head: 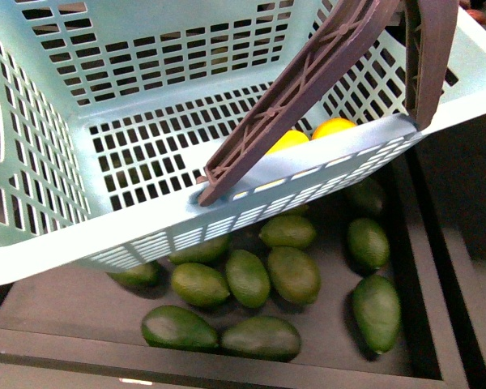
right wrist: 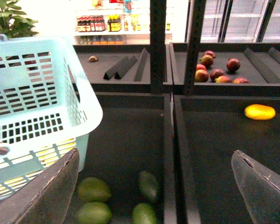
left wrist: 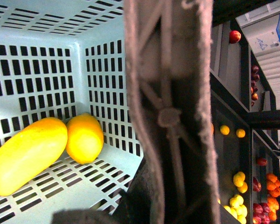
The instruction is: Pick lemon and mango into basket
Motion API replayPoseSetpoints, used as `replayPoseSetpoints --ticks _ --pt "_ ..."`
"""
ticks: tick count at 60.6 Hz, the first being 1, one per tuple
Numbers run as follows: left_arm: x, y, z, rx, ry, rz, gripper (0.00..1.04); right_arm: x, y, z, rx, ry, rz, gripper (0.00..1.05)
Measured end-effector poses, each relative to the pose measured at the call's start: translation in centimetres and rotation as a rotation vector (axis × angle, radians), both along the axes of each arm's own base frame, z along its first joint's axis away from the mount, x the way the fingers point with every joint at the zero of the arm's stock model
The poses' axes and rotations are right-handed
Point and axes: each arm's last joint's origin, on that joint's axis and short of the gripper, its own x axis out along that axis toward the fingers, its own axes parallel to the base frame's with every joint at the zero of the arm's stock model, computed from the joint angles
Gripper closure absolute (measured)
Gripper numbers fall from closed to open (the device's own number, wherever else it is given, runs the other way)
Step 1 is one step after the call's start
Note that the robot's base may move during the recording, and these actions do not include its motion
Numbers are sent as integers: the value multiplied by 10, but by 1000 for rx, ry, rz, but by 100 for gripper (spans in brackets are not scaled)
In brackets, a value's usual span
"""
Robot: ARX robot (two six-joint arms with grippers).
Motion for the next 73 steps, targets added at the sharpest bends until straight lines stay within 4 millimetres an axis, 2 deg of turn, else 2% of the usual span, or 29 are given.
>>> replayPoseSetpoints --ticks 64,66,73 --pt "5 8 -1 31 -17 41 100 0 0 0 0 -1 5 9" --pt "5 4 -2 25 -22 102 100 0 0 0 0 -1 4 9" --pt "25 -3 -11 -127 -60 632 100 0 0 0 0 -1 2 9"
